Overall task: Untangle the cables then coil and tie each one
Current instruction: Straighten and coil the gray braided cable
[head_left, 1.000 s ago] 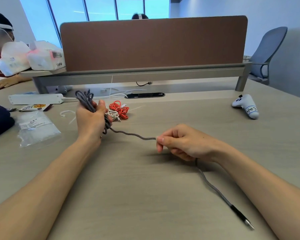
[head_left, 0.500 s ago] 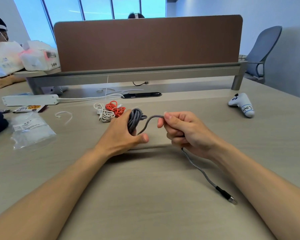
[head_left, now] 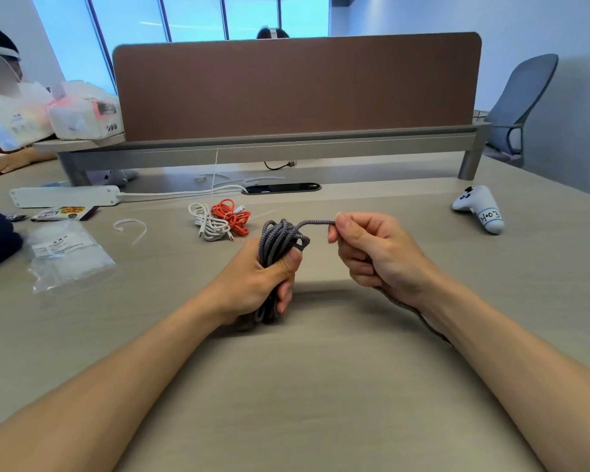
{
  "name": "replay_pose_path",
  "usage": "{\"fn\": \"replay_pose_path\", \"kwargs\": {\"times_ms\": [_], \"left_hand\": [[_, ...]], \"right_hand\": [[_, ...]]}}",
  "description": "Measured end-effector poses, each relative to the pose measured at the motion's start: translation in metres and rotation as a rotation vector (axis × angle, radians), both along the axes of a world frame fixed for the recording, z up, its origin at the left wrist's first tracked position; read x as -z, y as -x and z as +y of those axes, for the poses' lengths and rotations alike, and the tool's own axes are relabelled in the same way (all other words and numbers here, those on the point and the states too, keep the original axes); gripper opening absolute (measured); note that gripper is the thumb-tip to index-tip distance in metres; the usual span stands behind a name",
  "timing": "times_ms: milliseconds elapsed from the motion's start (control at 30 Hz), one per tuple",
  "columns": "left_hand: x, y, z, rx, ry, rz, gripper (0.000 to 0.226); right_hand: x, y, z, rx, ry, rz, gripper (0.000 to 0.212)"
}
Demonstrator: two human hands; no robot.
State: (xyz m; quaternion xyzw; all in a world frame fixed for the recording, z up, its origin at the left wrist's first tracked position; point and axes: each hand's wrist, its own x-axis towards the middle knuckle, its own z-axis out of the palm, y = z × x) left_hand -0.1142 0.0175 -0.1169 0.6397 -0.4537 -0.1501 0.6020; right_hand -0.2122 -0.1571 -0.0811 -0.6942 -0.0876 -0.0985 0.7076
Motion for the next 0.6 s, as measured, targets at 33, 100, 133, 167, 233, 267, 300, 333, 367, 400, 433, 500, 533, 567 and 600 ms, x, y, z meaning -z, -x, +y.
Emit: {"fn": "replay_pose_path", "kwargs": {"times_ms": [33, 100, 133, 167, 233, 267, 300, 333, 367, 400, 433, 500, 533, 567, 600], "left_hand": [[0.0, 0.001, -0.001, 0.016, 0.034, 0.036, 0.064], [0.0, 0.003, -0.004, 0.031, 0.084, 0.089, 0.071], [0.0, 0.005, -0.006, 0.031, 0.099, 0.103, 0.073], [0.0, 0.006, -0.007, 0.033, 0.106, 0.109, 0.072], [0.0, 0.009, -0.008, 0.042, 0.108, 0.102, 0.053], [-0.001, 0.011, -0.009, 0.056, 0.112, 0.093, 0.04], [-0.002, 0.012, -0.008, 0.068, 0.116, 0.086, 0.032], [-0.002, 0.013, -0.009, 0.07, 0.115, 0.083, 0.029], [-0.002, 0.014, -0.01, 0.059, 0.114, 0.078, 0.025], [-0.002, 0.015, -0.011, 0.037, 0.118, 0.082, 0.02], [-0.003, 0.016, -0.013, 0.012, 0.131, 0.094, 0.017], [-0.003, 0.017, -0.015, -0.021, 0.193, 0.141, 0.011], [-0.005, 0.018, -0.016, -0.044, 0.227, 0.163, 0.01], [-0.006, 0.017, -0.017, -0.09, 0.25, 0.186, 0.012], [-0.008, 0.016, -0.017, -0.158, 0.27, 0.214, 0.017]], "right_hand": [[0.001, 0.0, 0.0, 0.01, 0.04, -0.001, 0.027], [0.004, -0.002, 0.002, 0.026, 0.121, -0.007, 0.03], [0.006, -0.003, 0.004, 0.034, 0.151, -0.008, 0.031], [0.007, -0.005, 0.006, 0.045, 0.177, -0.002, 0.032], [0.01, -0.007, 0.008, 0.064, 0.233, 0.014, 0.034], [0.011, -0.007, 0.009, 0.066, 0.256, 0.021, 0.035], [0.012, -0.008, 0.01, 0.064, 0.267, 0.03, 0.035], [0.013, -0.008, 0.01, 0.06, 0.268, 0.041, 0.036], [0.013, -0.008, 0.011, 0.057, 0.267, 0.051, 0.036], [0.014, -0.008, 0.011, 0.055, 0.275, 0.058, 0.036], [0.014, -0.008, 0.012, 0.049, 0.291, 0.063, 0.036], [0.014, -0.007, 0.017, 0.019, 0.33, 0.061, 0.035], [0.014, -0.007, 0.019, 0.006, 0.343, 0.06, 0.034], [0.013, -0.007, 0.02, 0.008, 0.351, 0.065, 0.032], [0.013, -0.007, 0.02, 0.028, 0.374, 0.07, 0.03]]}}
